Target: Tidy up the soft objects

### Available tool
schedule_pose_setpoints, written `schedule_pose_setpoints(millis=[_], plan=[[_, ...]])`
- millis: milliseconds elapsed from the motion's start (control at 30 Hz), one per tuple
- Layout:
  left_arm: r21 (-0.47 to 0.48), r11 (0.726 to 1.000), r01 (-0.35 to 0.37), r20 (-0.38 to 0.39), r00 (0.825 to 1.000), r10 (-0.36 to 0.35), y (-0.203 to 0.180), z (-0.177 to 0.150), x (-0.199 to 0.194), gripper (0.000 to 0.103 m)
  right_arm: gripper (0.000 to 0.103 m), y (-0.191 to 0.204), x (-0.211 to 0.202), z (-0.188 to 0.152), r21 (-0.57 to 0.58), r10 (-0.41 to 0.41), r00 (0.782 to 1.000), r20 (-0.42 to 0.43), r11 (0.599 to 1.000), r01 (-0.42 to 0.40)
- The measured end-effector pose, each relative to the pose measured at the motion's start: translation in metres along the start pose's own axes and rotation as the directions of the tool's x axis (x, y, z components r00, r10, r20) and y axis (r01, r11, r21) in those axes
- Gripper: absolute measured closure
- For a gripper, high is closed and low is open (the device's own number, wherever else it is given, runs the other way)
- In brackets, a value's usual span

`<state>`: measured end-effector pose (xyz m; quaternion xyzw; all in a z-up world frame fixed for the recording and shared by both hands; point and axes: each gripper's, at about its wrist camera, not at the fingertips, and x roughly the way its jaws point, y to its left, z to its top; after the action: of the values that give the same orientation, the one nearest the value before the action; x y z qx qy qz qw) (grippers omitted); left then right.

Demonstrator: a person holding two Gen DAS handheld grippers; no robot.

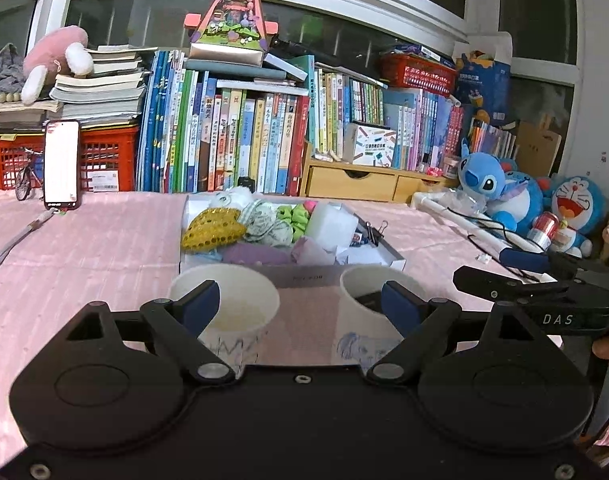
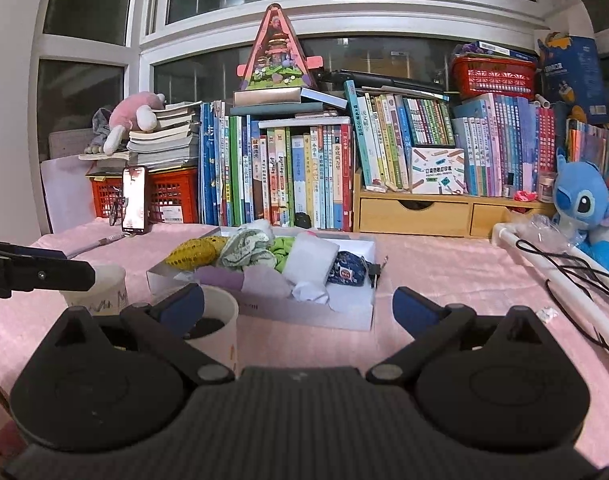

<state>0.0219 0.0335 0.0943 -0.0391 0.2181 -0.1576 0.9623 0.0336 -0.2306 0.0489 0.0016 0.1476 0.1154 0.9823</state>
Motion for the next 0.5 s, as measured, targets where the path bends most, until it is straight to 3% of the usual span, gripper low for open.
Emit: schedule_pose_setpoints(millis=[500], plan=[[-0.01,0.998,-0.059,-0.063,0.996,0.058,0.0,-0.036,-0.002,0.016,0.0,0.008,-0.003,-0.036,0.01,-0.031,0.998,-0.063,0.999,0.031]])
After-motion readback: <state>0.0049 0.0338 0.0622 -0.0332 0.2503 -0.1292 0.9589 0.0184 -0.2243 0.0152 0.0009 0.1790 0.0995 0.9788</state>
